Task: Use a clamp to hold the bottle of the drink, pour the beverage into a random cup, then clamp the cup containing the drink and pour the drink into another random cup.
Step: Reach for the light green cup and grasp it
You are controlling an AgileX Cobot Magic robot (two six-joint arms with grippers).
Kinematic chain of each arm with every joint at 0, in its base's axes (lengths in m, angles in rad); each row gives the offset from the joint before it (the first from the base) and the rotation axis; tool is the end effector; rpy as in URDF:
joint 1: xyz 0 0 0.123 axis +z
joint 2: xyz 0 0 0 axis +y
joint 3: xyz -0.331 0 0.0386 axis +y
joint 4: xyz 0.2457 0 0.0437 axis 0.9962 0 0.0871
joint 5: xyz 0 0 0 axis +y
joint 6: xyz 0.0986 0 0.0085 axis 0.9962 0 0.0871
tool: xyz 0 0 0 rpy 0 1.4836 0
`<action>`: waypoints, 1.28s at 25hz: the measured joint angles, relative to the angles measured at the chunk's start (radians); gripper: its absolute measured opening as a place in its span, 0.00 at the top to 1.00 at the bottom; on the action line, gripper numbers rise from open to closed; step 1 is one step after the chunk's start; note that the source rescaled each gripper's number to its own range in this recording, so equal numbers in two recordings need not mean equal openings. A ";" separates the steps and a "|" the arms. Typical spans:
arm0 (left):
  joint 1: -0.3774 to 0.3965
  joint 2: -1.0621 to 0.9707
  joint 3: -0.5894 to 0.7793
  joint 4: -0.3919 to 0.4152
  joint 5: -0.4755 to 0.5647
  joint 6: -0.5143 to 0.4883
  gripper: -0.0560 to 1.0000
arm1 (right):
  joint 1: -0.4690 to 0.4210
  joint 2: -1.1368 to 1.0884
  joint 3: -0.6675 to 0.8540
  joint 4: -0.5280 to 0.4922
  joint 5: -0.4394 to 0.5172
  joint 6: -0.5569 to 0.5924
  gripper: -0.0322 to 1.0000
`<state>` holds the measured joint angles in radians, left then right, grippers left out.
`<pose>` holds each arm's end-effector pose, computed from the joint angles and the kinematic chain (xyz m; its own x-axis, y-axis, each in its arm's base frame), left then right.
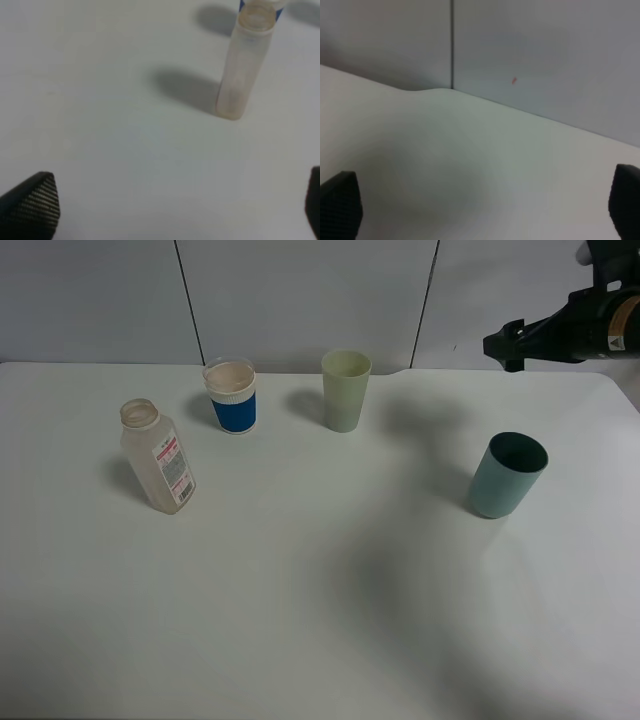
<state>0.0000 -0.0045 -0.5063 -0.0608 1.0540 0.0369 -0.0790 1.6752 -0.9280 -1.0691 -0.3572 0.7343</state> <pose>-0.0495 -0.0052 0.2748 -0.4393 0.0068 -0.8983 0.0505 0.9986 -0.0171 0.3675 0.0012 0.2695 -0.3818 -0.2582 -0.8875 -0.3262 0.9361 -0.1320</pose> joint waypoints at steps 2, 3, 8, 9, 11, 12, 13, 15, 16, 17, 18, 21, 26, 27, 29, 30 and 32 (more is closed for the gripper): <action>0.000 0.000 0.000 0.000 0.000 0.000 0.00 | 0.000 0.050 -0.029 -0.114 -0.053 0.034 0.03; 0.000 0.000 0.000 0.000 0.000 0.000 0.00 | 0.000 0.065 -0.043 -0.168 -0.080 0.056 0.03; 0.000 0.000 0.000 0.000 0.000 0.000 0.00 | 0.000 0.143 -0.120 -0.373 -0.177 0.176 0.03; 0.000 0.000 0.000 0.000 0.000 0.000 0.00 | 0.000 0.156 -0.135 -0.404 -0.193 0.193 0.03; 0.000 0.000 0.000 0.000 0.000 0.000 0.00 | 0.000 0.187 -0.167 -0.469 -0.226 0.219 0.03; 0.000 0.000 0.000 0.000 0.000 0.000 0.00 | 0.000 0.199 -0.180 -0.493 -0.240 0.228 0.03; 0.000 0.000 0.000 0.000 0.000 0.000 0.00 | 0.000 0.213 -0.195 -0.518 -0.255 0.232 0.03; 0.000 0.000 0.000 0.000 0.000 0.000 0.00 | 0.000 0.235 -0.219 -0.554 -0.285 0.236 0.03; 0.000 0.000 0.000 0.000 0.000 0.000 0.00 | 0.000 0.245 -0.230 -0.570 -0.302 0.237 0.03; 0.000 0.000 0.000 0.000 0.000 0.000 0.00 | 0.000 0.257 -0.243 -0.584 -0.318 0.238 0.03; 0.000 0.000 0.000 0.000 0.000 0.000 0.00 | 0.000 0.266 -0.254 -0.595 -0.339 0.239 0.03; 0.000 0.000 0.000 0.000 0.000 0.000 0.00 | 0.000 0.287 -0.274 -0.613 -0.385 0.246 0.03; 0.000 0.000 0.000 0.000 0.000 0.000 0.00 | 0.000 0.338 -0.301 -0.655 -0.469 0.251 0.03; 0.000 0.000 0.000 0.000 0.000 0.000 0.00 | 0.000 0.350 -0.304 -0.663 -0.469 0.251 0.03; 0.000 0.000 0.000 0.000 0.000 0.000 0.00 | 0.000 0.372 -0.328 -0.664 -0.473 0.256 0.03; 0.000 0.000 0.000 0.000 0.000 0.000 0.00 | 0.000 0.386 -0.342 -0.664 -0.478 0.270 0.03; 0.000 0.000 0.000 0.000 0.000 0.000 0.00 | 0.000 0.412 -0.365 -0.664 -0.479 0.297 0.03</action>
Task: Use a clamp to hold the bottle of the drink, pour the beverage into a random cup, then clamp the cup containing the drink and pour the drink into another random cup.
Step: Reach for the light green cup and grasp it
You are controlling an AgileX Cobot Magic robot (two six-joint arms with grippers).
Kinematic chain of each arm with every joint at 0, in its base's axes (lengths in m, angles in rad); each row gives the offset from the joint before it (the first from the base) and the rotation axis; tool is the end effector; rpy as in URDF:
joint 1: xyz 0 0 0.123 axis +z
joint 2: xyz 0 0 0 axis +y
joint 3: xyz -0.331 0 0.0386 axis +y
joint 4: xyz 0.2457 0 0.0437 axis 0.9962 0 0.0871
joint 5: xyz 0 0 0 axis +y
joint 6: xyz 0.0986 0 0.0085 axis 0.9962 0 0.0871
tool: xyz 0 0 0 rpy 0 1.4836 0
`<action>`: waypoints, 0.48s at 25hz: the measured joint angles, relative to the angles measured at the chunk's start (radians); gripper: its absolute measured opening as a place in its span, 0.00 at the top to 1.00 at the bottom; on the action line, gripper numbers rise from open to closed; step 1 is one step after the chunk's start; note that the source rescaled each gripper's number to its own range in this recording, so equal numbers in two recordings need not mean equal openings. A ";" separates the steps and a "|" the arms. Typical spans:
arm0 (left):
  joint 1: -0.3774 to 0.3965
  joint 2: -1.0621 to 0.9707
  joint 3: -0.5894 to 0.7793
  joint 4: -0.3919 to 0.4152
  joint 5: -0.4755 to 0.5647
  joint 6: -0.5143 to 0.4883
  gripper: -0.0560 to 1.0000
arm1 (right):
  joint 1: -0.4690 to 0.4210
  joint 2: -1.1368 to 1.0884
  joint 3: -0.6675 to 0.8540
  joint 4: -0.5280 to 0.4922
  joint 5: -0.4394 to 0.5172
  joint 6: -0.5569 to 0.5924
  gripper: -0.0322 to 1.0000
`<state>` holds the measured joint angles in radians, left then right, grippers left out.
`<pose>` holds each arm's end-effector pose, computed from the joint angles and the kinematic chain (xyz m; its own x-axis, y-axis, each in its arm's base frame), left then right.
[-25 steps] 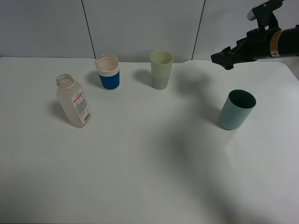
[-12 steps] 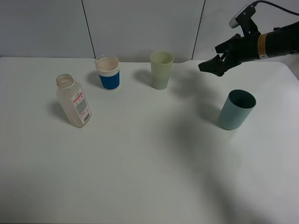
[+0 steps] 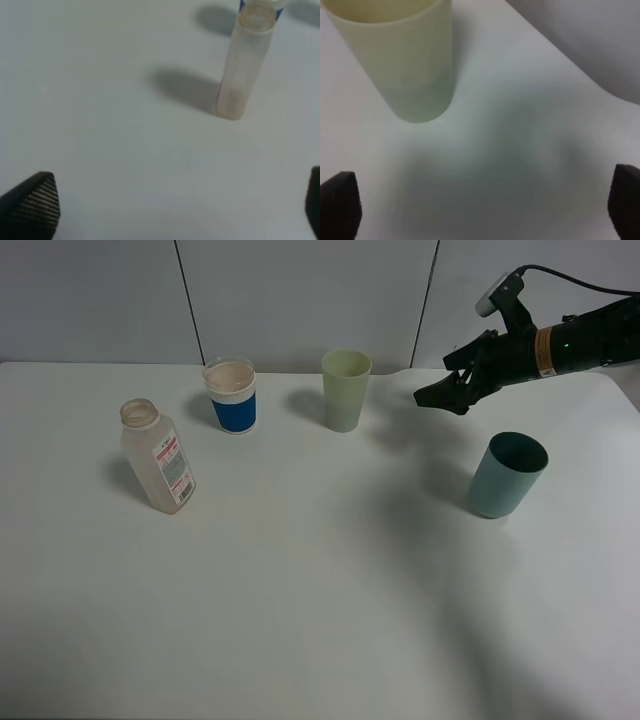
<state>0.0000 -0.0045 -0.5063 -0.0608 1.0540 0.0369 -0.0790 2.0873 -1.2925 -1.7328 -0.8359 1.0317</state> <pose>-0.0495 -0.0052 0.2748 -0.4393 0.0068 -0.8983 0.0505 0.9986 -0.0171 0.4474 0.0372 0.1948 -0.2620 -0.4589 -0.8490 -0.8325 0.5525 -0.0417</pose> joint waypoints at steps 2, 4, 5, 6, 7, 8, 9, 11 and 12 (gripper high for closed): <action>0.000 0.000 0.000 0.000 0.000 0.000 0.00 | 0.001 0.022 -0.021 0.000 -0.001 0.022 0.03; 0.000 0.000 0.000 0.000 0.000 0.000 0.00 | 0.002 0.031 -0.031 0.000 -0.002 0.032 0.03; 0.000 0.000 0.000 0.000 0.000 0.000 0.00 | 0.003 0.042 -0.042 0.000 -0.002 0.040 0.03; 0.000 0.000 0.000 0.000 0.000 0.000 0.00 | 0.004 0.051 -0.053 0.000 -0.006 0.045 0.03; 0.000 0.000 0.000 0.000 0.000 0.000 0.00 | 0.005 0.061 -0.067 0.000 -0.012 0.051 0.03; 0.000 0.000 0.000 0.000 0.000 0.000 0.00 | 0.007 0.073 -0.079 0.000 -0.019 0.054 0.03; 0.000 0.000 0.000 0.000 0.000 0.000 0.00 | 0.010 0.083 -0.089 0.000 -0.026 0.055 0.03; 0.000 0.000 0.000 0.000 0.000 0.000 0.00 | 0.029 0.115 -0.121 -0.001 -0.034 0.058 0.03; 0.000 0.000 0.000 0.000 0.000 0.000 0.00 | 0.037 0.126 -0.135 -0.001 -0.036 0.058 0.03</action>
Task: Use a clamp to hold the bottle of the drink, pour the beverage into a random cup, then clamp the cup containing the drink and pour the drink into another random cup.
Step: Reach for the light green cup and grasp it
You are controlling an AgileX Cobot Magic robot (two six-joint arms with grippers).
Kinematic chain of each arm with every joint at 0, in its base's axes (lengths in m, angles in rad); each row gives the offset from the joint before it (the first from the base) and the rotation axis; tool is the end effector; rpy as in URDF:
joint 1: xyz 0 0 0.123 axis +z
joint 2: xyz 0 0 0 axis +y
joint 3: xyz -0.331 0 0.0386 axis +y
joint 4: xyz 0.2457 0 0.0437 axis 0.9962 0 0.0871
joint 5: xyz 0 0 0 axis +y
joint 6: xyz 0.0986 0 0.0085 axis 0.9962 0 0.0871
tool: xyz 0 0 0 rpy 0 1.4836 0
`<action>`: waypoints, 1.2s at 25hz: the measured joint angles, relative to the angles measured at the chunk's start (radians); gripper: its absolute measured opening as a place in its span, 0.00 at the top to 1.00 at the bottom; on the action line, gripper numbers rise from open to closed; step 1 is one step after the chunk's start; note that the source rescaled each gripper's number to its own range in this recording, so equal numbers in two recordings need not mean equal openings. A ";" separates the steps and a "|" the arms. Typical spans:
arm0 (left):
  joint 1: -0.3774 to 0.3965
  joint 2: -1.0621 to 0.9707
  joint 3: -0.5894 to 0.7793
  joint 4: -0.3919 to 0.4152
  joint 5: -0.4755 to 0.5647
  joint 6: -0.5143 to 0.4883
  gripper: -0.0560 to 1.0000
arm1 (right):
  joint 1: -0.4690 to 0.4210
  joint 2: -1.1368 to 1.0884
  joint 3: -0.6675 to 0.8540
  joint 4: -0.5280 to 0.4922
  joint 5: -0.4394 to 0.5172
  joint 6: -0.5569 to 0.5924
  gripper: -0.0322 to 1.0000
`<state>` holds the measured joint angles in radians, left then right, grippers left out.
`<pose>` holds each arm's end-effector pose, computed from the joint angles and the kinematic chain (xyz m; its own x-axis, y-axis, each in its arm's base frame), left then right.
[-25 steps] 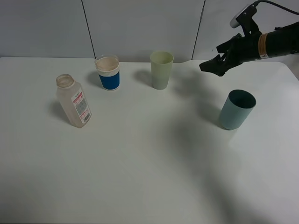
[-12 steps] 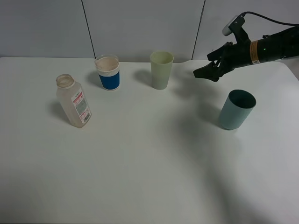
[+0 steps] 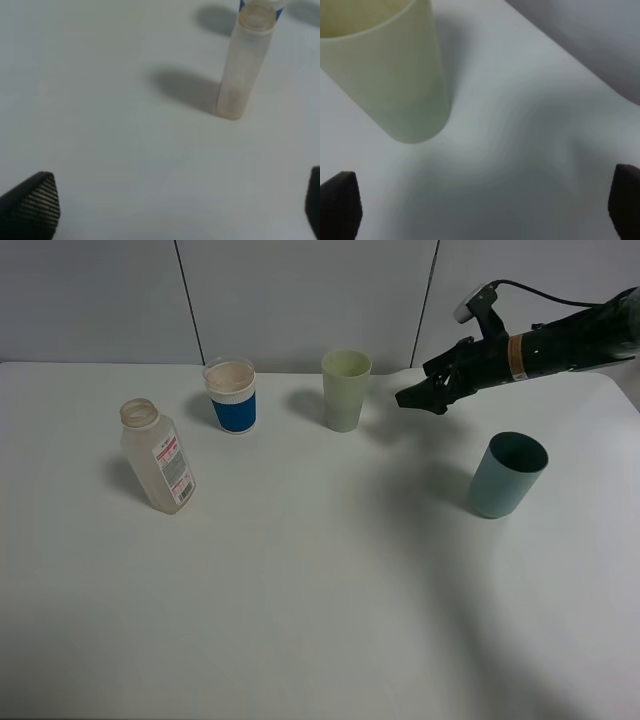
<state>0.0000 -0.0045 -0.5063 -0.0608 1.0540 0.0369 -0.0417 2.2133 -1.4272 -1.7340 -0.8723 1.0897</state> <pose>-0.0495 -0.0052 0.2748 -0.4393 0.0068 -0.8983 0.0505 0.9986 -0.0171 0.4774 0.0549 0.1715 -0.2784 -0.4264 -0.8606 -0.8520 0.5233 0.0163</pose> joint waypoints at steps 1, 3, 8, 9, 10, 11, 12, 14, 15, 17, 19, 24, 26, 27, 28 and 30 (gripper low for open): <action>0.000 0.000 0.000 0.000 0.000 0.000 0.00 | 0.008 0.010 -0.012 0.000 -0.004 0.000 0.03; 0.000 0.000 0.000 0.000 0.000 0.000 0.00 | 0.024 0.034 -0.035 0.000 -0.019 -0.009 0.03; 0.000 0.000 0.000 0.000 0.000 0.000 0.00 | 0.063 0.073 -0.090 0.000 -0.023 -0.034 0.03; 0.000 0.000 0.000 0.000 0.000 0.000 0.00 | 0.068 0.079 -0.102 0.000 -0.025 -0.035 0.03; 0.000 0.000 0.000 0.000 0.000 0.000 0.00 | 0.074 0.085 -0.112 0.001 -0.028 -0.035 0.03; 0.000 0.000 0.000 0.000 0.000 0.000 0.00 | 0.080 0.088 -0.120 0.001 -0.030 -0.035 0.03; 0.000 0.000 0.000 0.000 0.000 0.000 0.00 | 0.084 0.091 -0.123 0.001 -0.030 -0.038 0.03; 0.000 0.000 0.000 0.000 0.000 0.000 0.00 | 0.088 0.097 -0.125 0.001 -0.037 -0.050 0.03; 0.000 0.000 0.000 0.000 0.000 0.000 0.00 | 0.090 0.103 -0.127 0.001 -0.037 -0.054 0.03; 0.000 0.000 0.000 0.000 0.000 0.000 0.00 | 0.092 0.111 -0.129 0.000 -0.037 -0.060 0.03; 0.000 0.000 0.000 0.000 0.000 0.000 0.00 | 0.097 0.135 -0.143 0.000 -0.038 -0.067 0.03; 0.000 0.000 0.000 0.000 0.000 0.000 0.00 | 0.112 0.165 -0.183 0.000 -0.039 -0.071 0.03; 0.000 0.000 0.000 0.000 0.000 0.000 0.00 | 0.122 0.180 -0.205 0.000 -0.041 -0.072 0.03; 0.000 0.000 0.000 0.000 0.000 0.000 0.00 | 0.127 0.191 -0.215 0.000 -0.042 -0.072 0.03; 0.000 0.000 0.000 0.000 0.000 0.000 0.00 | 0.134 0.199 -0.224 0.000 -0.042 -0.072 0.03; 0.000 0.000 0.000 0.000 0.000 0.000 0.00 | 0.145 0.215 -0.236 0.000 -0.043 -0.072 0.03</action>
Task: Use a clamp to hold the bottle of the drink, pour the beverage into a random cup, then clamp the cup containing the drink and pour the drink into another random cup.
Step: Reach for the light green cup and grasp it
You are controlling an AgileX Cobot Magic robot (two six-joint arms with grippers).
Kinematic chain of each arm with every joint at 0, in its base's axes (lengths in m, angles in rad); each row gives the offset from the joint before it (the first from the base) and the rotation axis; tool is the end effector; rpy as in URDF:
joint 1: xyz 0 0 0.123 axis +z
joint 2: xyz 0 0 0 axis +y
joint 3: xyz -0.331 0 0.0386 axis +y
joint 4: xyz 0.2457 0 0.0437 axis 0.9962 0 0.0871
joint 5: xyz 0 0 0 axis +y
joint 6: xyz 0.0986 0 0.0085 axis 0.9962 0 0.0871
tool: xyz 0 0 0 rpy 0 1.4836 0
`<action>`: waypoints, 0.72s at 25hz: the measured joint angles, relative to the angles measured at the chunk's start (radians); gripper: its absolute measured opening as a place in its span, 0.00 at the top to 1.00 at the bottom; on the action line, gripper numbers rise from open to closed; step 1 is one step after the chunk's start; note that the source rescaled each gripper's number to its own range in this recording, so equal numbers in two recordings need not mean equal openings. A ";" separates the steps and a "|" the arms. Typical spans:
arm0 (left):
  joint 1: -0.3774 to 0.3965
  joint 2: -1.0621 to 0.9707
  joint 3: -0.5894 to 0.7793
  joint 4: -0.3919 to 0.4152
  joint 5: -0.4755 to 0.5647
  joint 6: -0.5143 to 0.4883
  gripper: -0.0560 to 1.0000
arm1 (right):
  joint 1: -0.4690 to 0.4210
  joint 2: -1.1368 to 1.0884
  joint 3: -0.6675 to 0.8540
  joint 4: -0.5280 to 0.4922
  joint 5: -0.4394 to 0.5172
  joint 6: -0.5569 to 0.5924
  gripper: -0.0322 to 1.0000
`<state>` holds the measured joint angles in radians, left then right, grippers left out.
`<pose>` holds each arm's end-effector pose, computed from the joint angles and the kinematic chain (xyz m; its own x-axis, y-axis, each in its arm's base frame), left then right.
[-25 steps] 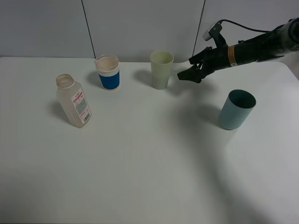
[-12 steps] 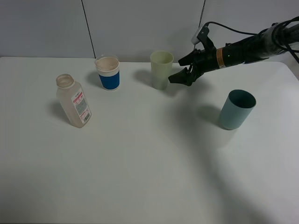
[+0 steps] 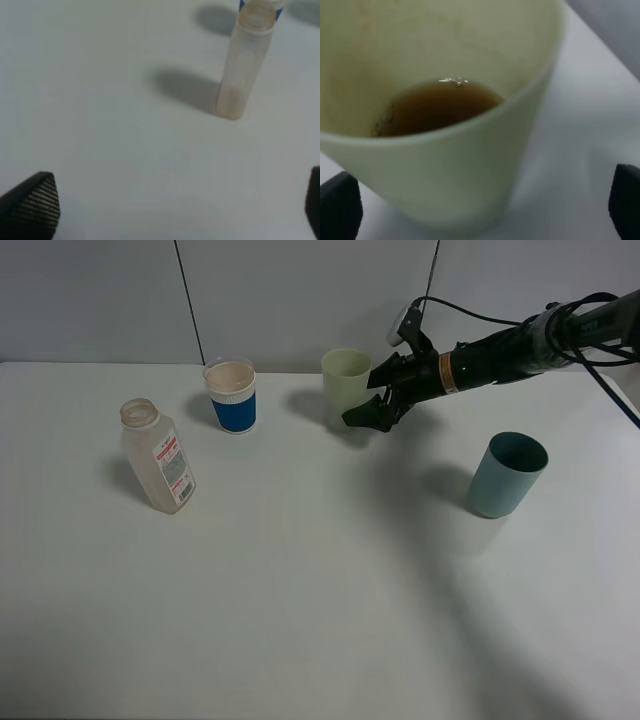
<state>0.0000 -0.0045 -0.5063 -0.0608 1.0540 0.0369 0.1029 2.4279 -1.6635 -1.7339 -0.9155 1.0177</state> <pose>-0.0495 -0.0052 0.2748 -0.4393 0.0068 -0.8983 0.0505 0.9986 -0.0171 0.5115 0.1306 0.1242 -0.1214 -0.4690 -0.8748 -0.9424 0.3313 -0.0469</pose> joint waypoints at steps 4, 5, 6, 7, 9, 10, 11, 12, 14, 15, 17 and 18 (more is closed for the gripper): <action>0.000 0.000 0.000 0.000 0.000 0.000 0.00 | 0.013 0.021 -0.019 -0.001 -0.004 0.000 0.03; 0.000 0.000 0.000 0.000 0.000 0.000 0.00 | 0.014 0.022 -0.021 -0.001 -0.005 0.000 0.03; 0.000 0.000 0.000 0.000 0.000 0.000 0.00 | 0.015 0.023 -0.022 -0.001 -0.004 0.000 0.03; 0.000 0.000 0.000 0.000 0.000 0.000 0.00 | 0.017 0.024 -0.023 -0.001 -0.004 -0.004 0.03; 0.000 0.000 0.000 0.000 0.000 0.000 0.00 | 0.020 0.024 -0.027 -0.001 -0.005 -0.006 0.03; 0.000 0.000 0.000 0.000 0.000 0.000 0.00 | 0.022 0.024 -0.027 -0.001 -0.005 -0.007 0.03; 0.000 0.000 0.000 0.000 0.000 0.000 0.00 | 0.024 0.024 -0.028 -0.001 -0.005 -0.007 0.03; 0.000 0.000 0.000 0.000 0.000 0.000 0.00 | 0.027 0.024 -0.028 -0.001 -0.005 -0.008 0.03; 0.000 0.000 0.000 0.000 0.000 0.000 0.00 | 0.038 0.029 -0.031 0.000 -0.005 -0.019 0.03; 0.000 0.000 0.000 0.000 0.000 0.000 0.00 | 0.042 0.033 -0.036 -0.001 -0.005 -0.025 0.03; 0.000 0.000 0.000 0.000 0.000 0.000 0.00 | 0.047 0.045 -0.049 -0.003 -0.006 -0.030 0.03; 0.000 0.000 0.000 0.000 0.000 0.000 0.00 | 0.047 0.045 -0.049 -0.003 -0.006 -0.030 0.03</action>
<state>0.0000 -0.0045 -0.5063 -0.0608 1.0540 0.0369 0.1501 2.4725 -1.7125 -1.7369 -0.9216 0.9877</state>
